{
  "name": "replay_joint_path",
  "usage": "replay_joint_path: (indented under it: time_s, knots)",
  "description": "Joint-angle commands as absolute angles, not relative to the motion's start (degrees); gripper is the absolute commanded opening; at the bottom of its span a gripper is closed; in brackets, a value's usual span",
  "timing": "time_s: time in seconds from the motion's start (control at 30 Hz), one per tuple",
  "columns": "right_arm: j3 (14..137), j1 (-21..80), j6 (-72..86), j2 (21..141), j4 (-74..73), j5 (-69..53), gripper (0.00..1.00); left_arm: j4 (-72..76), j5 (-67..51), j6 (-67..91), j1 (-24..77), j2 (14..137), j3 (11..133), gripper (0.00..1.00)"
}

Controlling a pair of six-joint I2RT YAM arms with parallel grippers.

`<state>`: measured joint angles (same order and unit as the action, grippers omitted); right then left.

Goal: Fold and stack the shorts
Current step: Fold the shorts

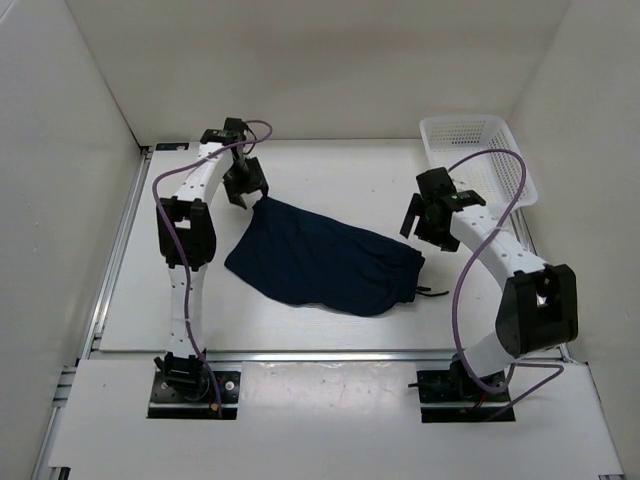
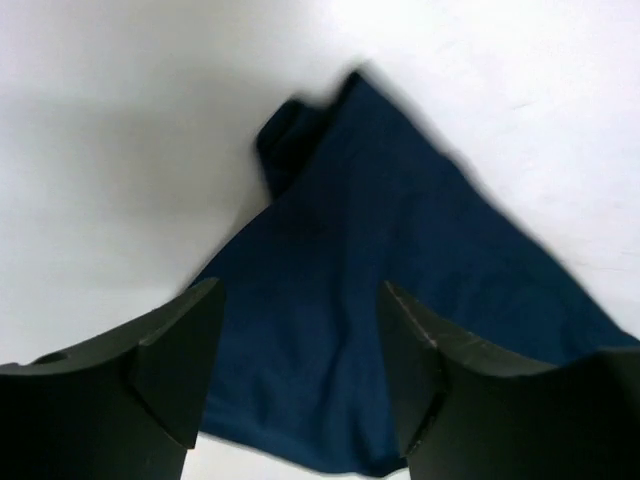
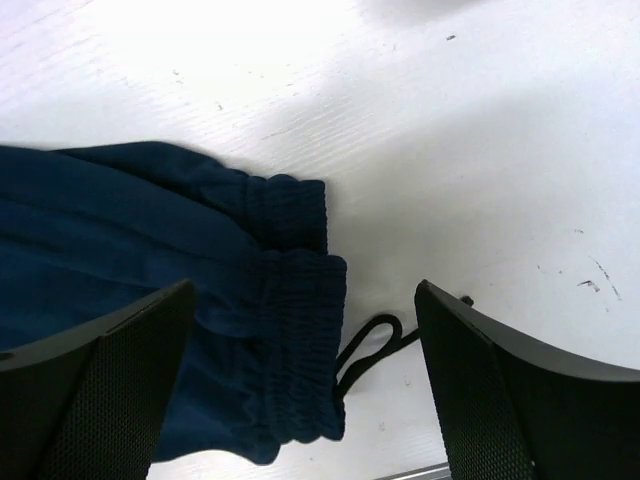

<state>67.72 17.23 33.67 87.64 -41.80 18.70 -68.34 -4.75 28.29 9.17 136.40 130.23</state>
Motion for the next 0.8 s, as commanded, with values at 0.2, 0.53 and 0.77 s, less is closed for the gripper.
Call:
replay_joint_path:
  time_s: [0.2, 0.53, 0.77]
  knots:
    - [52.51, 16.62, 35.51, 72.27, -40.97, 7.67, 0.96, -65.13, 2.10, 26.46, 7.73, 117.00, 107.72, 0.75]
    - [41.40, 12.83, 41.04, 63.11, -33.66, -2.81, 0.62, -59.41, 1.22, 27.60, 6.33, 103.89, 85.70, 0.72]
    - [43.41, 19.06, 41.57, 64.15, -36.12, -0.98, 0.15, -60.03, 1.23, 27.60, 6.85, 102.74, 86.13, 0.72]
